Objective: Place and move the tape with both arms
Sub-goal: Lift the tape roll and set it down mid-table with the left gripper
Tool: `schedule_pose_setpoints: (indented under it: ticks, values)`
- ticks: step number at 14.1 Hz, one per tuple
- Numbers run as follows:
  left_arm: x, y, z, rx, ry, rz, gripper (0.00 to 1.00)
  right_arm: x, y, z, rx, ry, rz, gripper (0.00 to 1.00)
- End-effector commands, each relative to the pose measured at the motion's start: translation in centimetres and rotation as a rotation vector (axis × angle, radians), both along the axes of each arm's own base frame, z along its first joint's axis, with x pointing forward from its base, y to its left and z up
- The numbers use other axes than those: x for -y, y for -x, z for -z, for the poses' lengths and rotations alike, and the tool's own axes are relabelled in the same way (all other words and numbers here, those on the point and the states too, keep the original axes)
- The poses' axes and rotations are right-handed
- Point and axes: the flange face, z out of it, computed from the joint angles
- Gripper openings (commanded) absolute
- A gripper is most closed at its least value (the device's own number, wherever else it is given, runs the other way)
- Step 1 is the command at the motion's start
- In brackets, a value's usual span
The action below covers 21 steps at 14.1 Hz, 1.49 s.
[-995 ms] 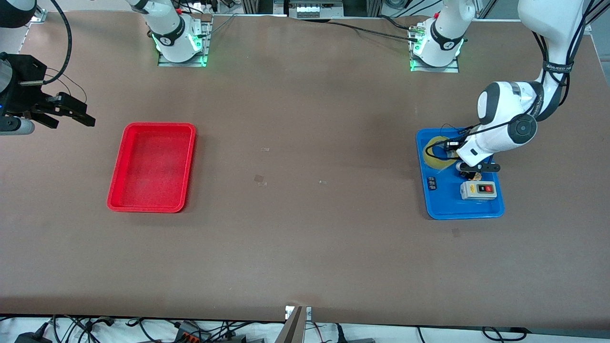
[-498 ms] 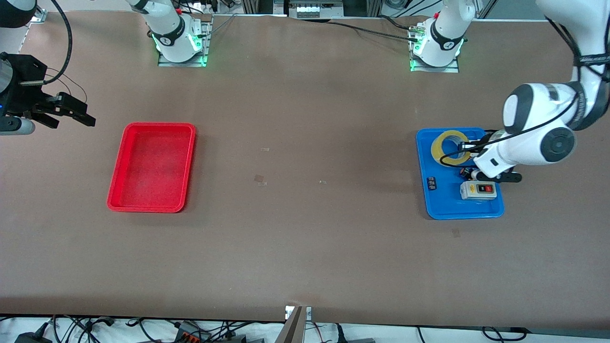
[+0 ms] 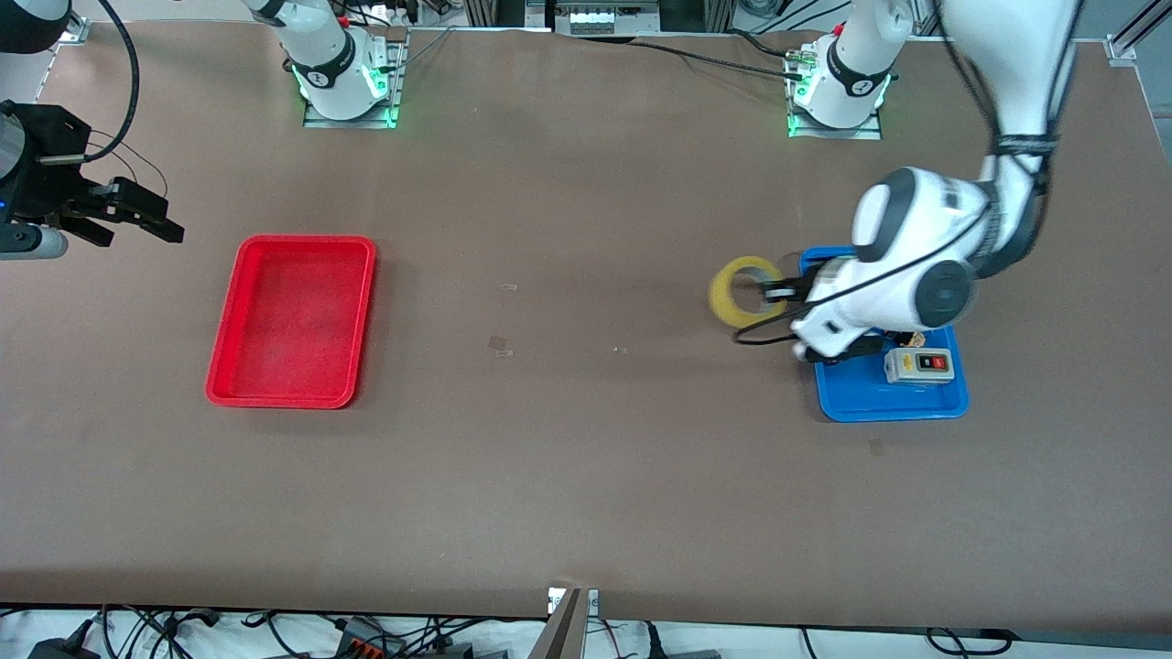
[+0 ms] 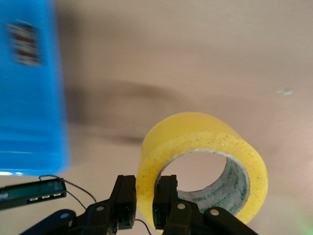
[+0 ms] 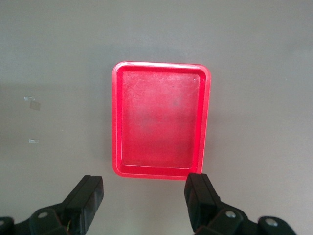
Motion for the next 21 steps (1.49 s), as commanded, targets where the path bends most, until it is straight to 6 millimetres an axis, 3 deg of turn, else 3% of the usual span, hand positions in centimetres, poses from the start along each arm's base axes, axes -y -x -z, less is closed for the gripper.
schedule_pose_setpoints:
  ticks: [1, 3, 6, 9, 10, 11, 13, 14, 16, 18, 20, 21]
  values:
    - [8.2, -1.2, 0.4, 0.003, -0.002, -0.134, 0.00, -0.1, 0.3, -0.7, 0.002, 0.006, -0.016, 1.00]
    - [14.8, -0.3, 1.6, 0.023, -0.001, -0.259, 0.04, 0.1, 0.3, -0.7, 0.002, 0.007, -0.010, 1.00]
    - [22.4, 2.8, 4.7, 0.071, -0.008, -0.366, 0.07, 0.1, 0.3, -0.6, 0.000, 0.007, -0.004, 1.00]
    - [27.0, 5.6, 7.8, 0.125, -0.007, -0.411, 0.10, 0.0, 0.3, -0.6, 0.000, 0.007, -0.002, 1.00]
    - [27.1, 5.7, 8.8, 0.132, -0.007, -0.415, 0.21, 0.0, 0.3, -0.6, 0.000, 0.007, -0.001, 1.00]
    - [27.0, 5.8, 9.8, 0.127, -0.017, -0.413, 0.48, 0.0, 0.3, -0.6, 0.000, 0.007, -0.001, 1.00]
    - [26.9, 5.7, 9.7, 0.135, -0.023, -0.408, 1.00, 0.0, 0.3, -0.6, 0.000, 0.005, 0.000, 1.00]
    - [26.5, 5.2, 9.0, 0.145, -0.028, -0.402, 1.00, 0.0, 0.3, -0.6, 0.000, 0.005, 0.001, 1.00]
    - [25.0, 4.3, 5.1, 0.130, -0.039, -0.406, 1.00, 0.0, 0.3, -0.5, -0.003, 0.005, 0.001, 1.00]
    - [20.7, 2.4, -1.8, 0.102, -0.067, -0.422, 1.00, 0.0, 0.3, -0.6, 0.000, 0.007, -0.002, 1.00]
    - [13.7, -0.1, -8.6, 0.079, -0.073, -0.463, 1.00, -0.1, 0.3, -0.5, -0.003, 0.006, -0.016, 1.00]
    - [10.7, -0.7, -10.5, 0.092, -0.097, -0.437, 1.00, 0.0, 0.5, -0.4, -0.016, 0.006, -0.018, 1.00]
